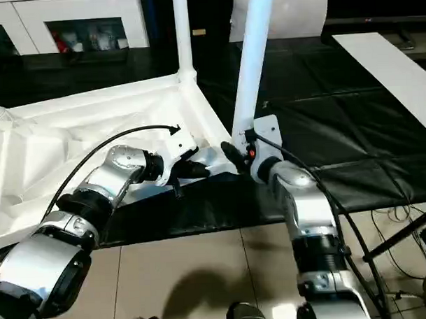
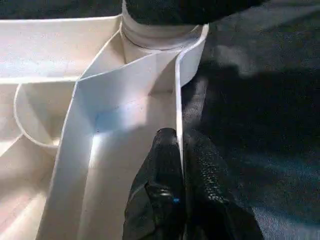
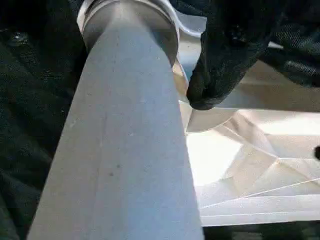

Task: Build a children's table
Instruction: Rotate leg to tighten

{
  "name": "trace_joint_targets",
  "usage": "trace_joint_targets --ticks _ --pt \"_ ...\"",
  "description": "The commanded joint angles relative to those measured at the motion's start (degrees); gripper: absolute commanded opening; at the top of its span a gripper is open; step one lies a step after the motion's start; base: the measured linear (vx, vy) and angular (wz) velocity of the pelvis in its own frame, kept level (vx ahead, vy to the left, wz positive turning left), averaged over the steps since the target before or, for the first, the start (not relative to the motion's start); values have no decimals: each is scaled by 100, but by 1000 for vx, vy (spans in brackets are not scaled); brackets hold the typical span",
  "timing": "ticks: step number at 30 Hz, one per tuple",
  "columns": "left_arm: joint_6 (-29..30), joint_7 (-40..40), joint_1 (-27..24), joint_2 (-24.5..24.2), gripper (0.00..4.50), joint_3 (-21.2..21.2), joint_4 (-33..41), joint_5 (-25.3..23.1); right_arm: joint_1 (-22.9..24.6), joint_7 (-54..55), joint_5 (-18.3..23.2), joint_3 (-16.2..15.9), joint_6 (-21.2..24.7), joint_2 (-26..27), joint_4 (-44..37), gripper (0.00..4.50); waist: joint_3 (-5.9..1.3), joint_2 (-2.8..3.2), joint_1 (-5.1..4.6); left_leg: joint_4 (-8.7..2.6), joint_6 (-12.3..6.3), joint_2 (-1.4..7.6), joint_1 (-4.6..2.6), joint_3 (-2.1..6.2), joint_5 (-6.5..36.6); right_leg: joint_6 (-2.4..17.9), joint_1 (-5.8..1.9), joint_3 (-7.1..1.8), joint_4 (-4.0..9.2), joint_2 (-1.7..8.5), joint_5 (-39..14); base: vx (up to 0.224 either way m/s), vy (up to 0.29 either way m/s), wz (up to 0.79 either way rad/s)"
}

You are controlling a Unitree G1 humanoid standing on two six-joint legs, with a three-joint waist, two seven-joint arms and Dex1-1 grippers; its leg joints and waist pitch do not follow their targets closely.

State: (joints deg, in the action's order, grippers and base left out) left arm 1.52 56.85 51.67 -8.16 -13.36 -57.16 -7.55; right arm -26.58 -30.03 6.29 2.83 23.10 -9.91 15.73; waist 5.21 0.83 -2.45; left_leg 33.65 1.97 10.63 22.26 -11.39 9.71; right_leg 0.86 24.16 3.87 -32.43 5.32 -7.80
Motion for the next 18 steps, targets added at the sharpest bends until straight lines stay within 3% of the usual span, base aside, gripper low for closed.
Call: trace_joint_targets --ticks 1,4,5,7,8,9,15,18 --pt "-281 263 41 -14 0 -61 230 84 137 -542 220 -258 -130 -82 -107 348 -448 -71 42 -360 -599 191 -92 102 1319 1301 -337 -200 387 273 -1685 0 0 0" --pt "-555 697 -84 -197 0 -146 300 74 264 -1073 329 -222 -288 -445 -183 370 -456 -71 70 -351 -687 198 -91 95 1223 1360 -344 -204 366 275 -1517 0 0 0" --pt "-618 1030 -177 -310 0 -186 381 110 362 -1551 374 -302 -398 -733 -280 389 -450 -30 107 -352 -728 206 -95 96 1159 1419 -348 -206 345 278 -1410 0 0 0" --pt "-657 1169 -213 -350 0 -200 414 129 402 -1746 387 -343 -426 -842 -324 396 -446 -60 137 -352 -736 214 -103 83 1190 1441 -346 -211 349 271 -1401 0 0 0" --pt "-736 1360 -263 -433 0 -233 443 142 466 -2073 377 -441 -510 -1047 -380 415 -443 -14 166 -357 -711 225 -118 87 1210 1461 -333 -207 345 274 -1445 0 0 0" --pt "-844 1469 -294 -493 0 -257 447 141 506 -2305 351 -513 -569 -1197 -411 425 -439 -29 171 -362 -700 227 -114 86 1240 1453 -338 -199 354 262 -1471 0 0 0" --pt "-1325 2212 -391 -749 0 -411 465 176 567 -3103 428 -751 -1081 -1595 -347 425 -421 -50 283 -377 -586 252 -133 70 1392 1390 -321 -213 361 280 -1732 0 0 0" --pt "-1454 2412 -422 -822 0 -442 472 189 522 -3382 497 -810 -1178 -1647 -256 390 -417 -40 315 -394 -523 268 -144 76 1484 1377 -304 -208 364 279 -1843 0 0 0"
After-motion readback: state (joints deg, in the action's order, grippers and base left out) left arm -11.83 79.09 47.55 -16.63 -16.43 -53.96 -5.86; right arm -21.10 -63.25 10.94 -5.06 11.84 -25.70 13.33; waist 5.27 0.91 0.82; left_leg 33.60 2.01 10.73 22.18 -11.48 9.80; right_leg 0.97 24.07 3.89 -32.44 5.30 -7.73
